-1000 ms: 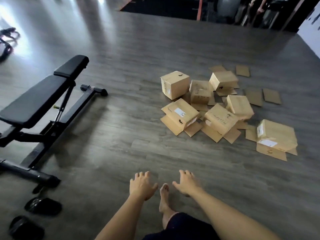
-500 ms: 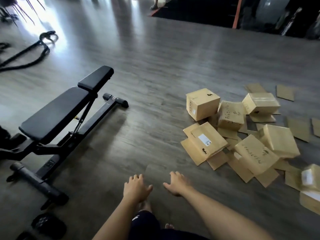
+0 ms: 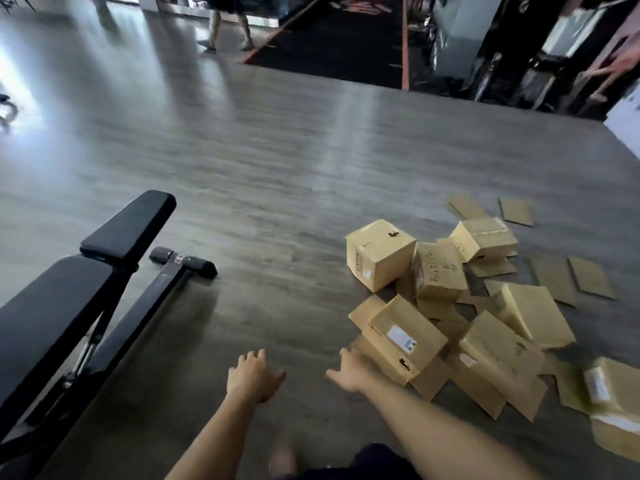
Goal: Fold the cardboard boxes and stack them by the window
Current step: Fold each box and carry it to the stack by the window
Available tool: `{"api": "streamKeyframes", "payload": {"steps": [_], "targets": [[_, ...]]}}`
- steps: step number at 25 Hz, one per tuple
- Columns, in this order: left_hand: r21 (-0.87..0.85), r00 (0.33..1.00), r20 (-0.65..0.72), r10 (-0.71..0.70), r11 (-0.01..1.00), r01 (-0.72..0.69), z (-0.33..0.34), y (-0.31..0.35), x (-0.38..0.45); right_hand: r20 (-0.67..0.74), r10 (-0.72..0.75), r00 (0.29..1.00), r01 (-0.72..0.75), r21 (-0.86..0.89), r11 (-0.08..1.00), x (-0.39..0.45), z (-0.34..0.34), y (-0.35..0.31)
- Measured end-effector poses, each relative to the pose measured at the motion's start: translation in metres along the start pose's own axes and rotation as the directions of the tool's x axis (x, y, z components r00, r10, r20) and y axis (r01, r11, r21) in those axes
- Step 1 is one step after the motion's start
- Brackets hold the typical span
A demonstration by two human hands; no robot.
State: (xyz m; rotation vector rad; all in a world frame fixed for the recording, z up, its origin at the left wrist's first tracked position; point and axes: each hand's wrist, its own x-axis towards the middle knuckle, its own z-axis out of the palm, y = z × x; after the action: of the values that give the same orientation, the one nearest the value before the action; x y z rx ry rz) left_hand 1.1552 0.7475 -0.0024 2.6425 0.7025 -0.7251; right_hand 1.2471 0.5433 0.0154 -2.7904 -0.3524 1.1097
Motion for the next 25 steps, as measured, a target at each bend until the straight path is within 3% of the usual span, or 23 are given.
{"api": "streamKeyframes", "payload": {"steps": [5, 10, 18, 25], "targets": [[-0.011, 1.000, 0.021, -0.011, 1.000, 0.011, -0.073, -0.009, 0.099, 0.041, -0.081, 0.996, 0.080, 0.020, 0.997, 0.071, -0.052, -0.083], [0.011, 0.998, 0.048, 0.027, 1.000, -0.028, -0.129, 0.009, 0.199, 0.089, -0.060, 0.994, 0.063, -0.031, 0.998, 0.174, -0.103, -0.112], [0.030, 0.997, -0.014, -0.076, 0.997, 0.076, -0.262, 0.004, 0.367, 0.013, -0.135, 0.991, 0.135, -0.096, 0.986, 0.355, -0.253, -0.188], [0.057, 0.998, 0.054, -0.039, 0.998, 0.036, -0.342, 0.001, 0.510, 0.056, -0.145, 0.988, 0.152, -0.142, 0.978, 0.476, -0.330, -0.254]]}}
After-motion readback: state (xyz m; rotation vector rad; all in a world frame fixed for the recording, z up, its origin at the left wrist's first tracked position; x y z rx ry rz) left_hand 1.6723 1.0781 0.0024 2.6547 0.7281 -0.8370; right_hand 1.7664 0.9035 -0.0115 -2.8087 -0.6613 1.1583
